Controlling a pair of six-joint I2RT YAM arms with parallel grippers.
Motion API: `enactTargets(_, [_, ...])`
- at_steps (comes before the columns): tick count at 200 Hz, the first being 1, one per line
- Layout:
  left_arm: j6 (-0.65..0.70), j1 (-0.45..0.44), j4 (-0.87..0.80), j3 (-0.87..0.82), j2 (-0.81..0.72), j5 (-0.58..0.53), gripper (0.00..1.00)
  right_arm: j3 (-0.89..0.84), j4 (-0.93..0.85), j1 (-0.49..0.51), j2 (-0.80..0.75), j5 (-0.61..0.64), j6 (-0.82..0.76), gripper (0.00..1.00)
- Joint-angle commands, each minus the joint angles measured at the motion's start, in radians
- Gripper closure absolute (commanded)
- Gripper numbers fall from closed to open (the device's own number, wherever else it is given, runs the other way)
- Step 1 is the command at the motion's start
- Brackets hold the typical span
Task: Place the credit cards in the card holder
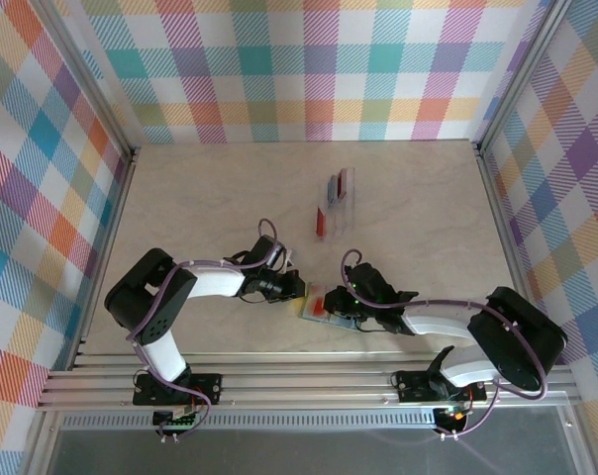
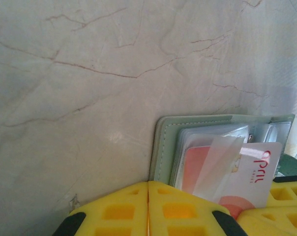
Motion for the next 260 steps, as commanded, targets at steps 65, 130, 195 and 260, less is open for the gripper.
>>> enactTargets(65, [-0.014,-0.017,-0.092,-0.053,0.0,-0.098,0.91,0.014,-0.053,0.051,0.018,0.067,0.022,1.0])
enactTargets(130, [-0.014,-0.021,-0.091,-0.057,-0.006,-0.1,0.91,0.023,-0.057,0.061,0.021,0.073,0.02,1.0])
enactTargets(195, [-0.014,-0.023,-0.088,-0.055,-0.003,-0.097,0.91,0.033,-0.068,0.071,0.038,0.075,0.01,0.89])
enactTargets(260, [-0.013,-0.023,-0.088,-0.054,0.0,-0.099,0.91,0.063,-0.199,0.079,-0.008,0.112,-0.007,0.59])
